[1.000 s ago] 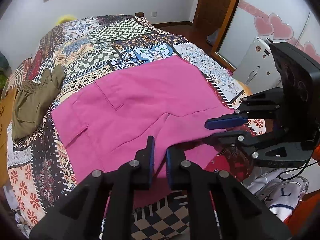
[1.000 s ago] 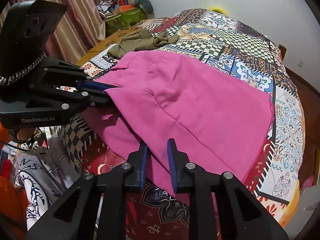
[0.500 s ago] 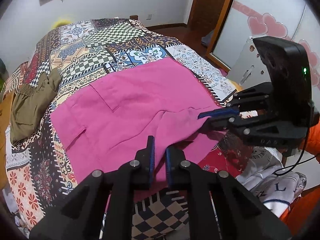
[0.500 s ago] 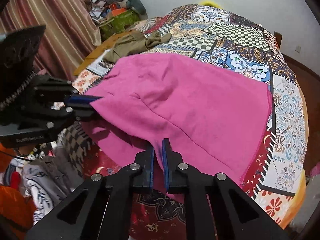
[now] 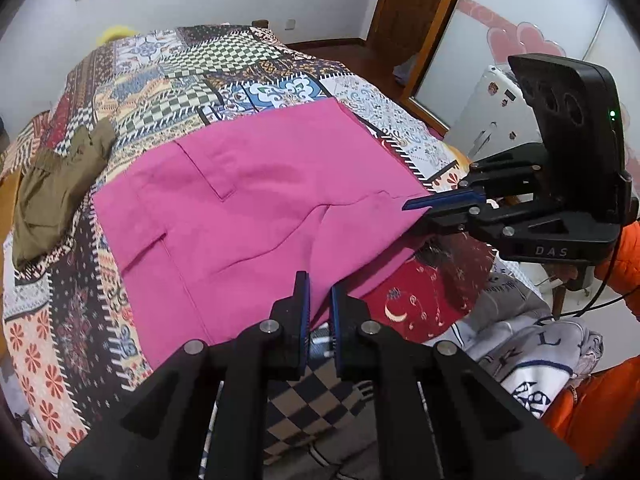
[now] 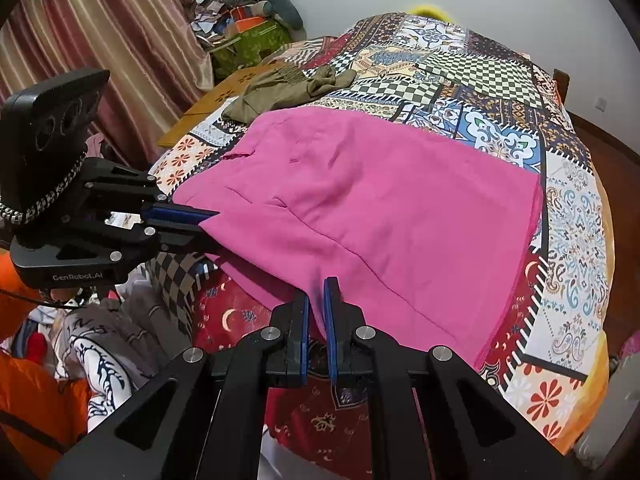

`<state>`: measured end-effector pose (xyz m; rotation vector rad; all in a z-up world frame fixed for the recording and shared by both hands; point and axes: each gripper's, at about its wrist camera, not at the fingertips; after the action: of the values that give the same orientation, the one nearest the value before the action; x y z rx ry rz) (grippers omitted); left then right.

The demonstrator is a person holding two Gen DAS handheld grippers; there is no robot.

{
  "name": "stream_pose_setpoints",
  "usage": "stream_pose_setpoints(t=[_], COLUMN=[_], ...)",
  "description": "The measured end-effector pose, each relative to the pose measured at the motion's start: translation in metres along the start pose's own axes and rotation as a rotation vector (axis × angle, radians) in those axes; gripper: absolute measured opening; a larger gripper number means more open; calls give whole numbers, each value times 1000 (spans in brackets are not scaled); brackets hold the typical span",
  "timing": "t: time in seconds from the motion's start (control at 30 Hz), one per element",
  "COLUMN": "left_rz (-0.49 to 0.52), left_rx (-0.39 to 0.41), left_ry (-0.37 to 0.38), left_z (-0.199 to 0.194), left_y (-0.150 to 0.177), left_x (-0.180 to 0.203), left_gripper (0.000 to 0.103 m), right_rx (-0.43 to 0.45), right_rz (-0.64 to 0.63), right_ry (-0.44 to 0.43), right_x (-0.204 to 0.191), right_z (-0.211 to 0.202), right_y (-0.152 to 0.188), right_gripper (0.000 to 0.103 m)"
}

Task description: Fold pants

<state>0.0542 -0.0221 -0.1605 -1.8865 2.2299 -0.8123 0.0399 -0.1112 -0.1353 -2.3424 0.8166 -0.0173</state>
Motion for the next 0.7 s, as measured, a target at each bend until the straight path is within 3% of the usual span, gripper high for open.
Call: stream_pose_setpoints(t=[0.7], left_rz=[-31], left_rx=[-34], left_ry=[35], left_z=[2], left_y=[7], left_x=[0], left_gripper=[9], right_rx=[-59], right_rz=[21], right_ry=[-35], right_x=[-2], right_z=[8], right_y=[10], right_gripper=[9])
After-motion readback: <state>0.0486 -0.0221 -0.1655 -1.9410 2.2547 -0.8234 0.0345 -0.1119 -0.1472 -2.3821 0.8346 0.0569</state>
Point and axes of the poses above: each gripper's, at about its wrist camera, not at the fingertips, and z roughly the way its jaws point, x to its right, y to its underside, and after that the axes turned 9 degrees about -z, right-handed
